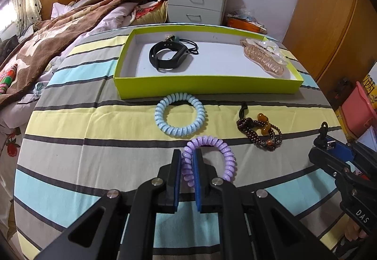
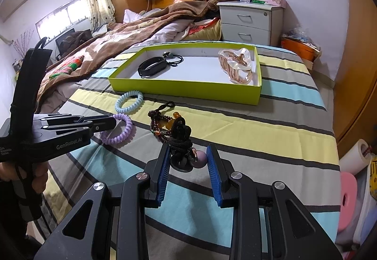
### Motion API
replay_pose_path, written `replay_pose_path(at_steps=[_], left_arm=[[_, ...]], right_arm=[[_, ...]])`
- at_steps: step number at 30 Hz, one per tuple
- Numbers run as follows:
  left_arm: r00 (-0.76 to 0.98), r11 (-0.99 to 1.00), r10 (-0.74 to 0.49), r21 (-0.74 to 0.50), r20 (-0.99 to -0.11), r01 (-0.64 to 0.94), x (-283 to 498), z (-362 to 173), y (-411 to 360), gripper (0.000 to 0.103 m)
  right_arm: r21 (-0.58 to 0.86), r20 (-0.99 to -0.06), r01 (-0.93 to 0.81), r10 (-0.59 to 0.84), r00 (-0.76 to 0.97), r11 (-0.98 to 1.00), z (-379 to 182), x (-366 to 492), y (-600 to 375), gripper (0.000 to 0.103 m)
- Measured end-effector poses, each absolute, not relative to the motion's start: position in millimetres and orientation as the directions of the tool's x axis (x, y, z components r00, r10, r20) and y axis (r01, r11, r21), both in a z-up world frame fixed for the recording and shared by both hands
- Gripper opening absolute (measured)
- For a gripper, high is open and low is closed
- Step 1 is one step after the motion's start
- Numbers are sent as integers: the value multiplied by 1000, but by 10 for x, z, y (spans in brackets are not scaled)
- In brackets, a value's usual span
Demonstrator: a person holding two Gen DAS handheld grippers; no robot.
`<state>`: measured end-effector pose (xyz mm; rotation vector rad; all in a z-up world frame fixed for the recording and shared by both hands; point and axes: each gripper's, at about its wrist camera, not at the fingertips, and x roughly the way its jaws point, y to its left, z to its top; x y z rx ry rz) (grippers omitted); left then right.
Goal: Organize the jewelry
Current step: 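Carry the purple coil bracelet and charm hair tie over the green box with both tools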
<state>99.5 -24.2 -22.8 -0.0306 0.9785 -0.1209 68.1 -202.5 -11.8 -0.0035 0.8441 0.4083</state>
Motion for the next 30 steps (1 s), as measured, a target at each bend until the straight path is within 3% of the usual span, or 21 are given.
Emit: replay_pose_path(at_steps=[30], left_arm=[[630,984,-179,-149,-756,101,1287,315,-57,10]], right_arm=[[123,-680,-338,328,656,933,312,970,-1857,32]])
